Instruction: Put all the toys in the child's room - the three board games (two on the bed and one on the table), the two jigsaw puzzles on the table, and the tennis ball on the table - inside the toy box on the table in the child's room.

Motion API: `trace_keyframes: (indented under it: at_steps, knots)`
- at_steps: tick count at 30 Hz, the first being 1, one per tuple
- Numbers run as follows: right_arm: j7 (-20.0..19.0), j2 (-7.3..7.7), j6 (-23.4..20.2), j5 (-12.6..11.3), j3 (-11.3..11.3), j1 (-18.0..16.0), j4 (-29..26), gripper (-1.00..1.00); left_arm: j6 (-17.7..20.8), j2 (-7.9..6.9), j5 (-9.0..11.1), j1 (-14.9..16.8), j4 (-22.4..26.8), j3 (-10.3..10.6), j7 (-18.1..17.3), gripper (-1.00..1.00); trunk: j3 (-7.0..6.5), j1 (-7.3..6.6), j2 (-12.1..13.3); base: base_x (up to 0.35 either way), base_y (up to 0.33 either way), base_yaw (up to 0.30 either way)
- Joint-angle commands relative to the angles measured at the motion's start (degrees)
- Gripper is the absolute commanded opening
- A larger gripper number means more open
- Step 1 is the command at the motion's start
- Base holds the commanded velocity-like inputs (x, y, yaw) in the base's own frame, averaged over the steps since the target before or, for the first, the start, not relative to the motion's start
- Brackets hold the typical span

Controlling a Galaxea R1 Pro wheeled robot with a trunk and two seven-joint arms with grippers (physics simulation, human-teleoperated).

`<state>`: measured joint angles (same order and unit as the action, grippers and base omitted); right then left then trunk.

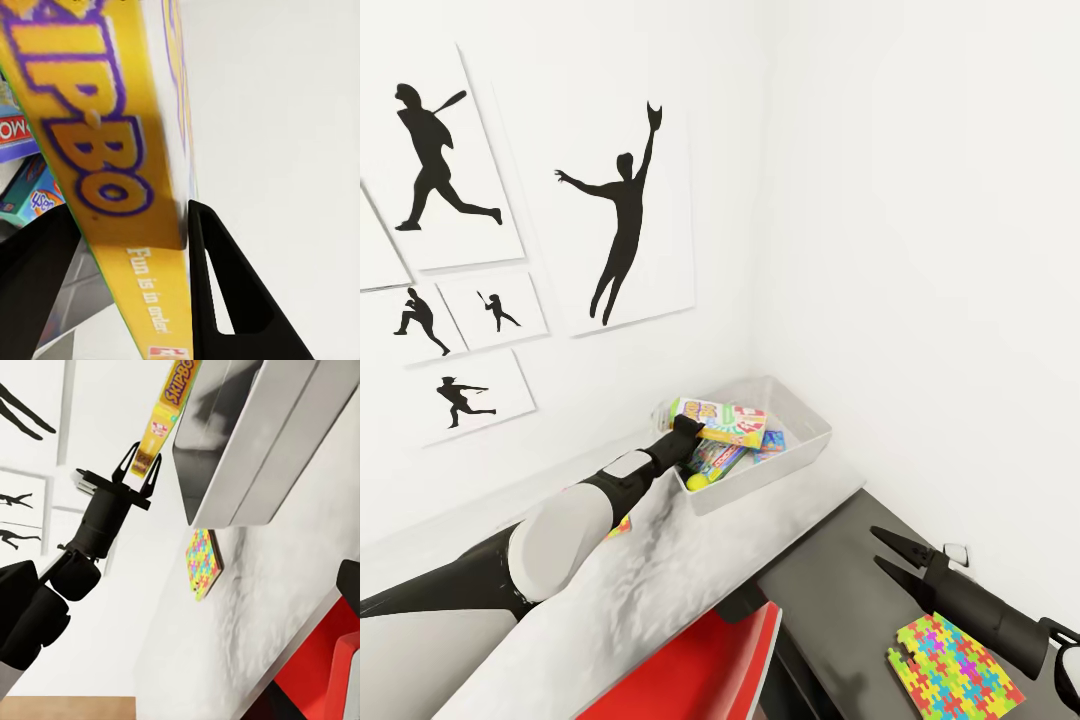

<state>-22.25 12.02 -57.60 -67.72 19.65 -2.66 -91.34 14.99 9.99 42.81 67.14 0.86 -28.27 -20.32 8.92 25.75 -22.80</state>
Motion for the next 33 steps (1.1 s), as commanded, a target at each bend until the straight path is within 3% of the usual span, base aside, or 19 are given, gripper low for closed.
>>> trace_keyframes:
  at_steps: [1, 14, 33]
  knots:
    - [-0.5, 0.00, -0.2, 0.5, 0.1, -0.1, 0.0, 1.00, 0.4, 0.01, 0.6, 0.0, 0.0, 0.0, 0.0, -1.00, 0.12, 0.03, -0.1, 0.000, 0.000, 0.000]
    - [-0.6, 0.02, -0.2, 0.5, 0.1, 0.0, 0.0, 1.00, 0.9, 0.01, 0.6, 0.0, 0.0, 0.0, -0.3, -1.00, 0.12, 0.03, -0.1, 0.000, 0.000, 0.000]
    - [-0.6, 0.02, -0.2, 0.5, 0.0, 0.0, 0.0, 1.00, 2.3, 0.01, 0.6, 0.0, 0.0, 0.0, -4.0, -1.00, 0.12, 0.03, -0.1, 0.000, 0.000, 0.000]
